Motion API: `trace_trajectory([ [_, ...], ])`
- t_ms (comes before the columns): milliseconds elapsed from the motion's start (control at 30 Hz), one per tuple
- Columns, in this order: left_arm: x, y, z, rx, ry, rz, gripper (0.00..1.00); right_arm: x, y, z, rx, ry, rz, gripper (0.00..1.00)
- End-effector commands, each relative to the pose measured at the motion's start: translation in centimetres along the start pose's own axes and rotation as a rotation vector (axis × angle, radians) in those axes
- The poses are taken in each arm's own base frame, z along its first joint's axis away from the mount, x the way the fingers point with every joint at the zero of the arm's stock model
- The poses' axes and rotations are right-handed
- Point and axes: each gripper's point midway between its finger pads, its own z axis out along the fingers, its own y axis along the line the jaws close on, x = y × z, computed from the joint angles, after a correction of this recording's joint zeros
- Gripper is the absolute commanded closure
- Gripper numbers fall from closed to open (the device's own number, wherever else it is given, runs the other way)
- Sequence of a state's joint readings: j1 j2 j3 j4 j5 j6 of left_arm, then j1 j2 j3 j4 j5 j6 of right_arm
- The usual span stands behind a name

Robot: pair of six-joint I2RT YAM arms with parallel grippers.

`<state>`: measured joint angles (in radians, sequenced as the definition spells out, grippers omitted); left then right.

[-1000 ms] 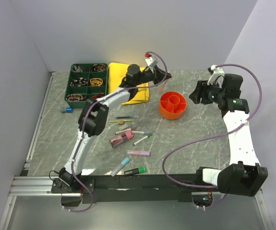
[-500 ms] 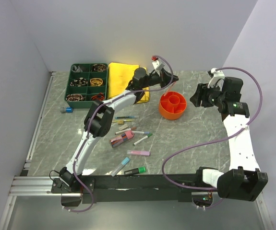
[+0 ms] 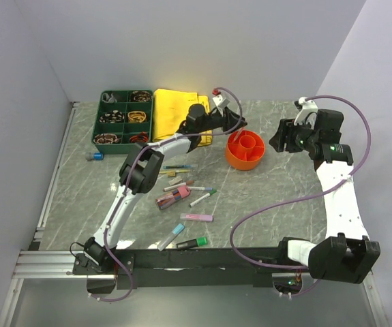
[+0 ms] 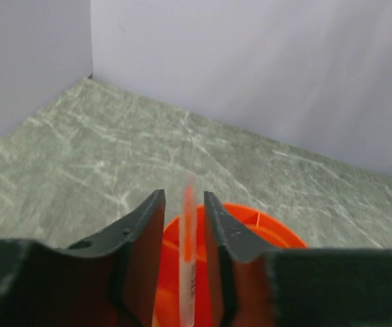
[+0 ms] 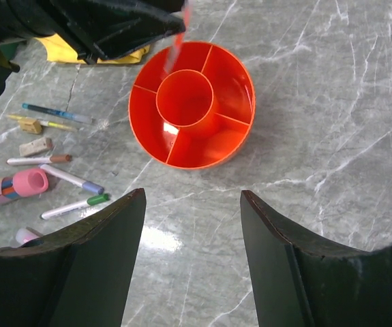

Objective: Sort the stationery into containers
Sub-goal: Place the pen in the storage box, then pick up the pen from the center of the board.

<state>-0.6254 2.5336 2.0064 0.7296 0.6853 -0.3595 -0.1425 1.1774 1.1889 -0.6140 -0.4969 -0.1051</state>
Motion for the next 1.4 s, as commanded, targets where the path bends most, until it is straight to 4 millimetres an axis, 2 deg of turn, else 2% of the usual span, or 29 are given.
trace_trajectory([
  [0,-6.2,-1.9,-1.2,0.040,-0.074,0.130,0.62,-0.7,-0.5,0.2,0.010,-0.031,-0.014,0.34],
  [33,-6.7,-2.0,-1.6,0.038,-0.076,0.144,0.60,-0.9,-0.4,0.2,0.009,-0.035,-0.018,0.34],
  [67,-6.0,-2.1,-2.2,0.036,-0.055,0.136,0.58,-1.0,-0.4,0.2,0.009,-0.038,-0.019,0.34],
  [100,-7.7,-2.7,-2.7,0.040,-0.069,0.162,0.54,-1.1,-0.5,0.2,0.010,-0.040,-0.022,0.33],
  [133,-8.3,-2.6,-3.3,0.031,-0.064,0.166,0.52,-1.2,-0.5,0.2,0.010,-0.043,-0.024,0.34],
  [167,-7.4,-2.6,-4.1,0.023,-0.026,0.145,0.52,-1.2,-0.4,0.2,0.005,-0.042,-0.024,0.34],
  [200,-9.9,-3.6,-4.8,0.024,-0.037,0.188,0.50,-1.3,-0.4,0.3,0.002,-0.045,-0.026,0.33],
  [233,-10.7,-3.5,-5.9,0.010,-0.026,0.202,0.49,-1.4,-0.3,0.3,-0.004,-0.047,-0.027,0.33],
  [267,-8.7,-3.4,-7.3,-0.014,0.045,0.159,0.49,-1.4,-0.3,0.3,-0.007,-0.050,-0.028,0.33],
  [300,-11.3,-4.7,-8.5,-0.012,0.044,0.224,0.46,-1.4,-0.2,0.4,-0.014,-0.050,-0.027,0.33],
  [333,-11.3,-4.4,-10.0,-0.029,0.079,0.228,0.44,-1.4,0.0,0.4,-0.022,-0.052,-0.029,0.32],
  [367,-9.9,-4.7,-11.4,-0.035,0.145,0.204,0.41,-1.4,0.1,0.4,-0.029,-0.054,-0.033,0.32],
  [400,-8.9,-5.9,-13.4,-0.009,0.251,0.231,0.36,-1.2,0.4,0.5,-0.051,-0.049,-0.035,0.32],
  [467,-6.1,-6.7,-16.4,0.004,0.405,0.217,0.34,-0.8,0.7,0.7,-0.073,-0.041,-0.046,0.32],
  [500,-3.6,-7.7,-19.0,0.031,0.539,0.208,0.33,-0.3,0.9,0.9,-0.089,-0.027,-0.042,0.32],
  [567,-1.4,-8.5,-21.5,0.052,0.655,0.197,0.35,0.2,1.1,1.1,-0.105,-0.018,-0.051,0.32],
  [600,0.4,-9.5,-23.6,0.088,0.751,0.180,0.38,0.5,1.2,1.1,-0.109,-0.011,-0.052,0.32],
  [733,4.2,-9.2,-26.9,0.081,0.914,0.156,0.48,0.8,1.7,1.3,-0.128,-0.005,-0.063,0.33],
  [800,5.3,-8.5,-27.3,0.060,0.941,0.145,0.49,0.8,1.9,1.3,-0.133,-0.005,-0.065,0.33],
  [867,6.3,-6.9,-27.2,0.013,0.967,0.153,0.49,0.8,1.9,1.2,-0.133,-0.004,-0.064,0.33],
  [933,6.3,-5.8,-26.6,-0.014,0.969,0.166,0.48,1.0,2.0,1.2,-0.136,0.000,-0.066,0.34],
  [1100,8.0,-3.0,-26.2,-0.086,1.021,0.176,0.47,1.2,2.0,1.0,-0.129,0.005,-0.072,0.34],
  [1333,8.9,-1.4,-25.6,-0.095,1.039,0.200,0.46,2.0,1.8,1.1,-0.118,0.016,-0.064,0.34],
  [1367,9.6,-1.2,-25.6,-0.089,1.052,0.189,0.46,2.1,1.8,1.1,-0.118,0.019,-0.064,0.34],
])
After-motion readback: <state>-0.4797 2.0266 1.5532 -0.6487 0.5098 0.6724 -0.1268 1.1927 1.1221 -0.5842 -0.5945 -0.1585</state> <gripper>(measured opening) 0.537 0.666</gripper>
